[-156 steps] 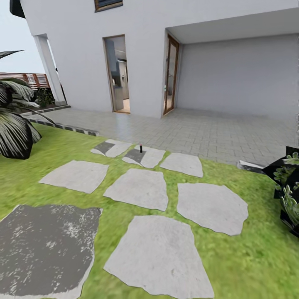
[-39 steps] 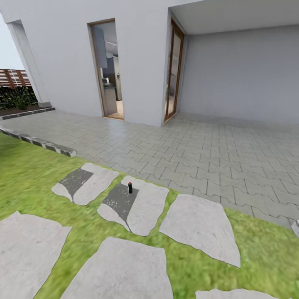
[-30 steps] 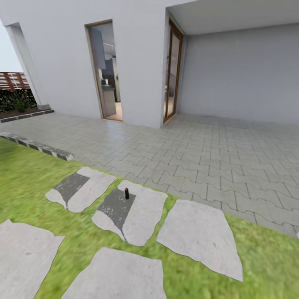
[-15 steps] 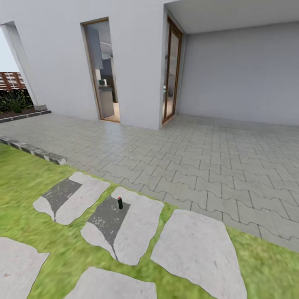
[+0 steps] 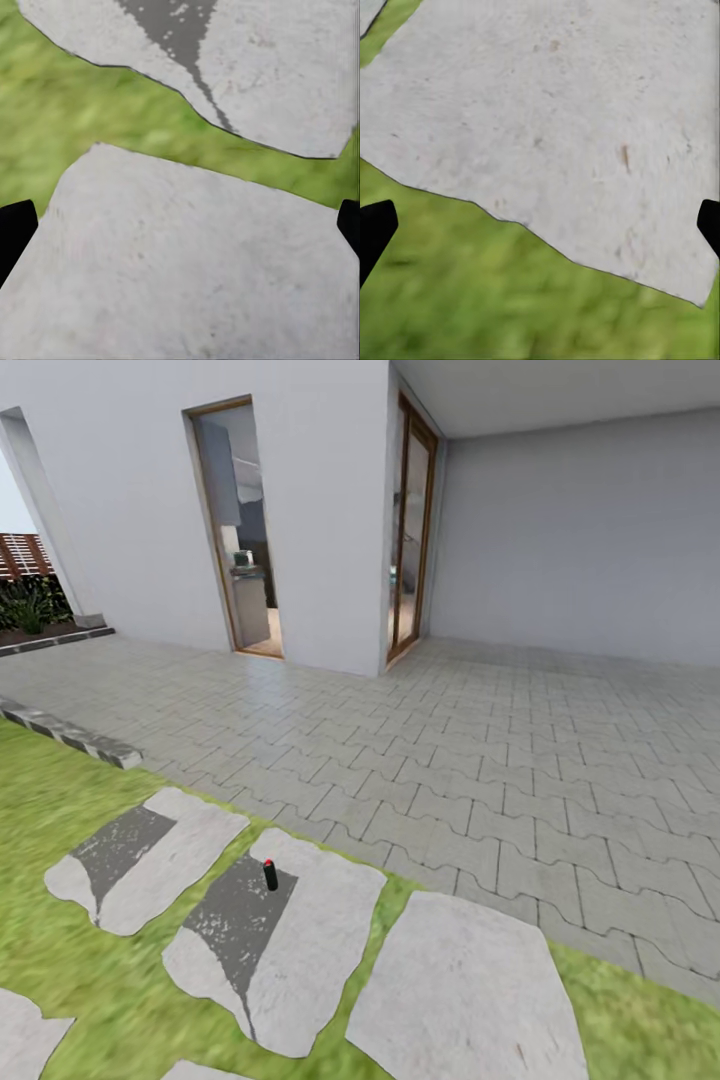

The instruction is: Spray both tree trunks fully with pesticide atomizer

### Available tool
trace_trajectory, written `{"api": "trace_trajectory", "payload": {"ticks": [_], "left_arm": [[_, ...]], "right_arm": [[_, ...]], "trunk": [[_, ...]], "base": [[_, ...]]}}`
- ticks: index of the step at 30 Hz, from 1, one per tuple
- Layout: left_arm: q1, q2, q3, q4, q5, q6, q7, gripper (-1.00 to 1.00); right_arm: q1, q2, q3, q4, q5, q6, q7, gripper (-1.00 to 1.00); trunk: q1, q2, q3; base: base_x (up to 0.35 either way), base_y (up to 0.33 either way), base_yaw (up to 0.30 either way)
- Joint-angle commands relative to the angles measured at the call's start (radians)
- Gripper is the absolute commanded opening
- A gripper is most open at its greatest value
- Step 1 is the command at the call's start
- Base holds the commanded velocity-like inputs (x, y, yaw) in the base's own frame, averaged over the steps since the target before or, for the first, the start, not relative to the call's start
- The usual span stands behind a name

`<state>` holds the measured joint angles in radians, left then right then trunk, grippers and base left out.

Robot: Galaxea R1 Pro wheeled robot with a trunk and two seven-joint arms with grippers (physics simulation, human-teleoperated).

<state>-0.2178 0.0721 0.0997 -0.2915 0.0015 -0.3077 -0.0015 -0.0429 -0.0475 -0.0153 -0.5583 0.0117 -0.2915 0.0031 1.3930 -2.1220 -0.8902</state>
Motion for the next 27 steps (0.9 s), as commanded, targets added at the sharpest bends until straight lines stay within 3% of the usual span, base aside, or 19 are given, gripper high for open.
{"api": "trace_trajectory", "payload": {"ticks": [1, 27], "left_arm": [[0.0, 0.0, 0.0, 0.0, 0.0, 0.0, 0.0, 1.0], [0.0, 0.0, 0.0, 0.0, 0.0, -0.001, 0.0, 1.0]], "right_arm": [[0.0, 0.0, 0.0, 0.0, 0.0, 0.0, 0.0, 1.0], [0.0, 0.0, 0.0, 0.0, -0.001, 0.0, 0.0, 1.0]], "trunk": [[0.0, 0.0, 0.0], [0.0, 0.0, 0.0]], "base": [[0.321, -0.143, 0.0], [0.307, -0.163, 0.0]]}}
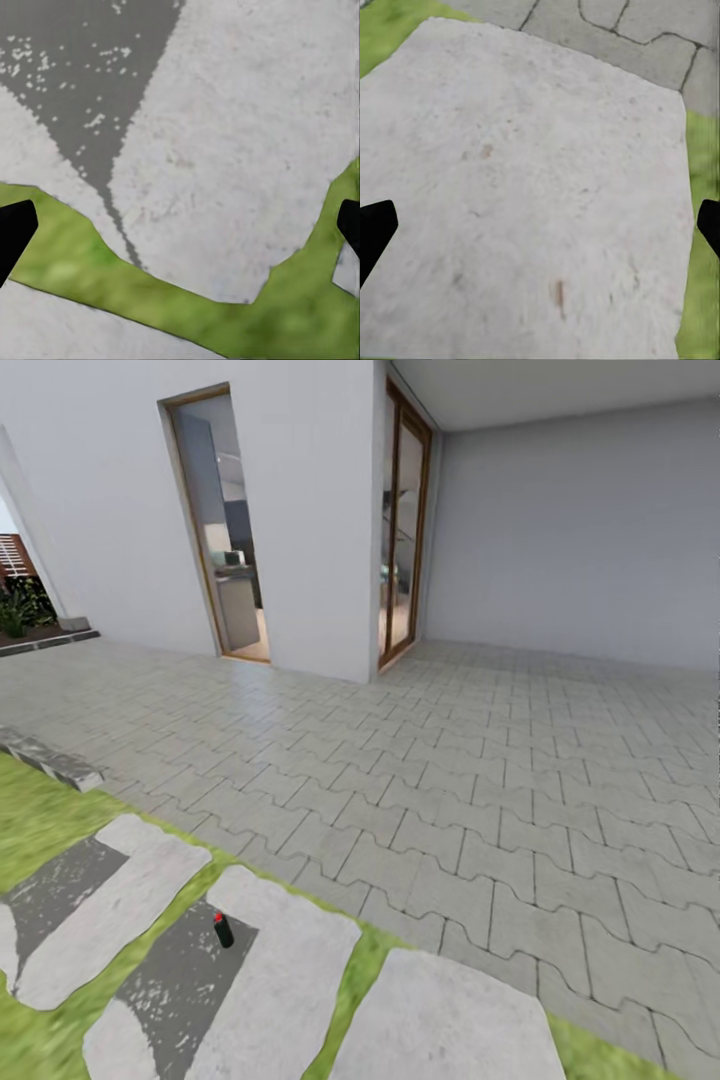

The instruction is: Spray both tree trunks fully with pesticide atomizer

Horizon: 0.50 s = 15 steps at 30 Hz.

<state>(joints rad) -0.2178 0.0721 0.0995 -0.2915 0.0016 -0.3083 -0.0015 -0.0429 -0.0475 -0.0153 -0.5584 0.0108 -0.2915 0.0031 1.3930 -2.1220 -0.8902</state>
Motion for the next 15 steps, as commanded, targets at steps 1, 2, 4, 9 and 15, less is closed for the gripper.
{"api": "trace_trajectory", "payload": {"ticks": [1, 2, 4, 9, 15], "left_arm": [[0.0, 0.0, 0.0, 0.0, 0.0, 0.0, 0.0, 1.0], [0.0, 0.0, 0.0, 0.0, 0.0, 0.0, 0.0, 1.0], [0.0, 0.0, 0.0, 0.0, 0.0, 0.0, 0.0, 1.0], [0.0, 0.0, 0.0, 0.0, 0.0, 0.0, 0.0, 1.0], [0.0, 0.0, 0.0, 0.0, 0.0, 0.0, 0.0, 1.0]], "right_arm": [[0.0, 0.0, 0.0, 0.0, 0.0, 0.0, 0.0, 1.0], [0.0, 0.0, 0.0, 0.0, 0.0, 0.0, 0.0, 1.0], [0.0, 0.0, 0.0, 0.0, 0.0, 0.0, 0.0, 1.0], [0.0, 0.0, 0.0, -0.001, 0.0, 0.001, 0.0, 1.0], [0.0, 0.0, 0.0, -0.001, 0.0, 0.0, 0.0, 1.0]], "trunk": [[0.0, 0.0, 0.0], [0.0, 0.0, 0.0], [0.0, 0.0, 0.0], [0.0, 0.0, 0.0], [0.0, 0.0, 0.0]], "base": [[0.304, -0.168, 0.0], [0.304, -0.168, 0.0], [0.303, -0.168, 0.0], [0.298, -0.17, 0.0], [0.292, -0.172, 0.0]]}}
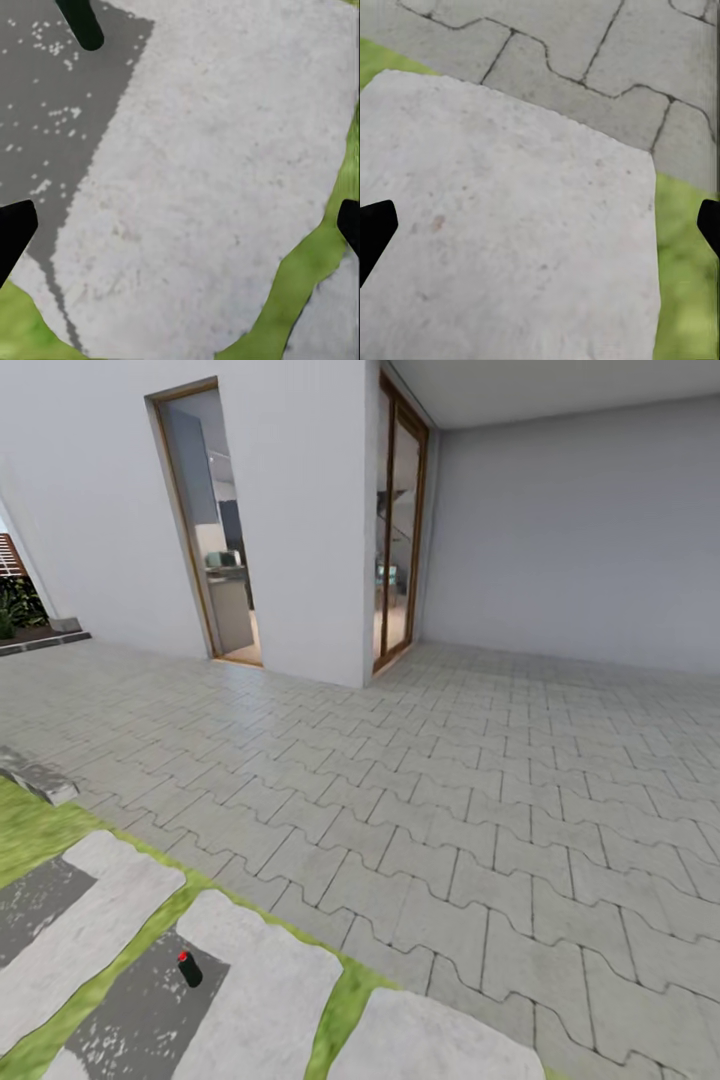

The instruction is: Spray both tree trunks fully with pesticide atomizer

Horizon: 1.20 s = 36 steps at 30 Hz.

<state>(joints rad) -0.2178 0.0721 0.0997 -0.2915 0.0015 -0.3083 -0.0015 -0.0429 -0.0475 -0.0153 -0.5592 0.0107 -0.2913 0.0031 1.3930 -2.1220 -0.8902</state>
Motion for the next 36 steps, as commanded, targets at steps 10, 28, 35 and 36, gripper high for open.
{"api": "trace_trajectory", "payload": {"ticks": [10, 28, 35, 36], "left_arm": [[0.0, 0.0, 0.0, 0.0, 0.0, 0.0, 0.0, 1.0], [0.0, 0.0, 0.0, 0.0, 0.0, 0.0, 0.0, 1.0], [0.0, 0.0, 0.0, 0.0, 0.0, 0.001, 0.0, 1.0], [0.0, 0.0, 0.0, 0.0, 0.0, 0.001, 0.0, 1.0]], "right_arm": [[0.0, 0.0, 0.0, 0.001, 0.0, 0.0, 0.0, 1.0], [0.0, 0.0, 0.0, 0.001, 0.0, 0.0, 0.0, 1.0], [0.0, 0.0, 0.0, 0.001, 0.0, 0.0, 0.0, 1.0], [0.0, 0.0, 0.0, 0.001, 0.0, 0.0, 0.0, 1.0]], "trunk": [[0.0, 0.0, 0.0], [0.0, 0.0, 0.0], [0.0, 0.0, 0.0], [0.0, 0.0, 0.0]], "base": [[0.29, -0.172, 0.0], [0.29, -0.173, 0.066], [0.28, -0.184, 0.263], [0.279, -0.186, 0.275]]}}
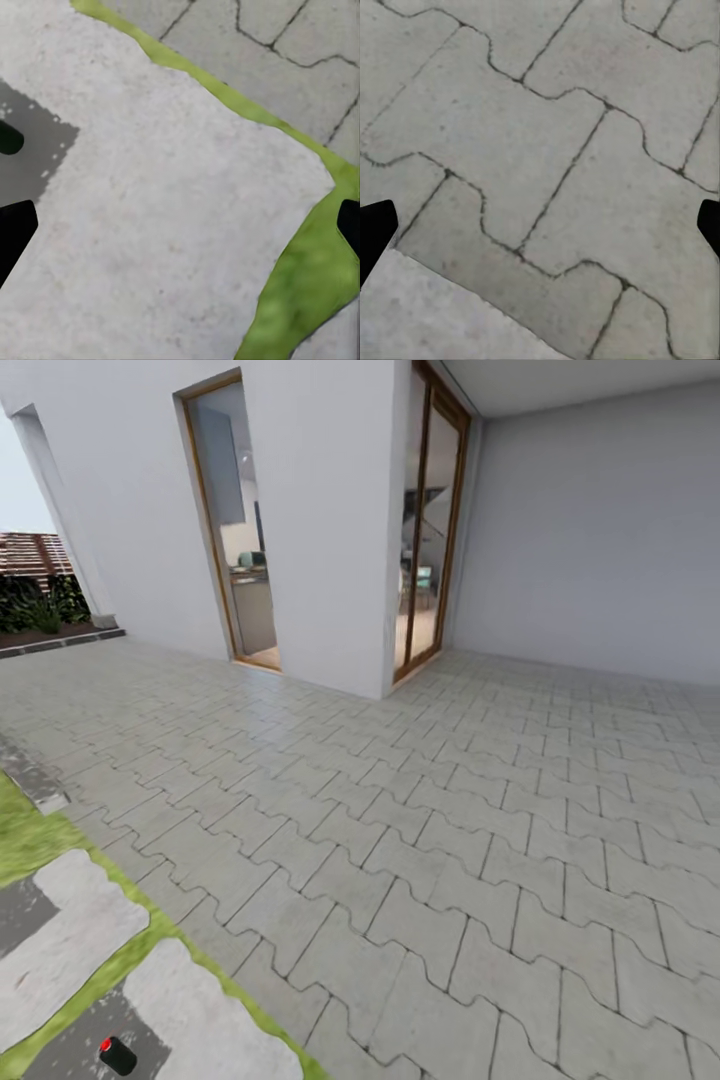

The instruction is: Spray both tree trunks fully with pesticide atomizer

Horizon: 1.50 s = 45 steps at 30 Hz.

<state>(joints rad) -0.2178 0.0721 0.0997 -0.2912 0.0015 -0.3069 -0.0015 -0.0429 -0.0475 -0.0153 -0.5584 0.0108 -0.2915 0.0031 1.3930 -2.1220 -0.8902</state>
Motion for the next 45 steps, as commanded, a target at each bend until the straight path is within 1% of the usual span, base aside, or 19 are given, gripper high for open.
{"api": "trace_trajectory", "payload": {"ticks": [1, 10, 32, 45], "left_arm": [[0.0, 0.0, 0.0, 0.0, 0.0, 0.0, 0.0, 1.0], [0.0, 0.0, 0.0, 0.0, 0.0, -0.001, 0.0, 1.0], [0.0, 0.0, -0.001, 0.0, 0.0, -0.001, 0.0, 1.0], [0.0, 0.0, -0.001, 0.0, 0.0, -0.001, 0.0, 1.0]], "right_arm": [[0.0, 0.0, 0.0, 0.0, 0.0, 0.0, 0.0, 1.0], [0.0, 0.0, 0.0, 0.0, 0.0, 0.0, 0.0, 1.0], [0.0, 0.0, 0.0, 0.0, 0.0, 0.0, 0.0, 1.0], [0.0, 0.0, 0.0, 0.0, 0.0, 0.0, 0.0, 1.0]], "trunk": [[0.0, 0.0, 0.0], [0.0, 0.0, 0.0], [0.0, 0.0, 0.0], [0.0, 0.0, 0.0]], "base": [[0.278, -0.186, 0.276], [0.278, -0.187, 0.236], [0.253, -0.202, 0.016], [0.205, -0.231, 0.242]]}}
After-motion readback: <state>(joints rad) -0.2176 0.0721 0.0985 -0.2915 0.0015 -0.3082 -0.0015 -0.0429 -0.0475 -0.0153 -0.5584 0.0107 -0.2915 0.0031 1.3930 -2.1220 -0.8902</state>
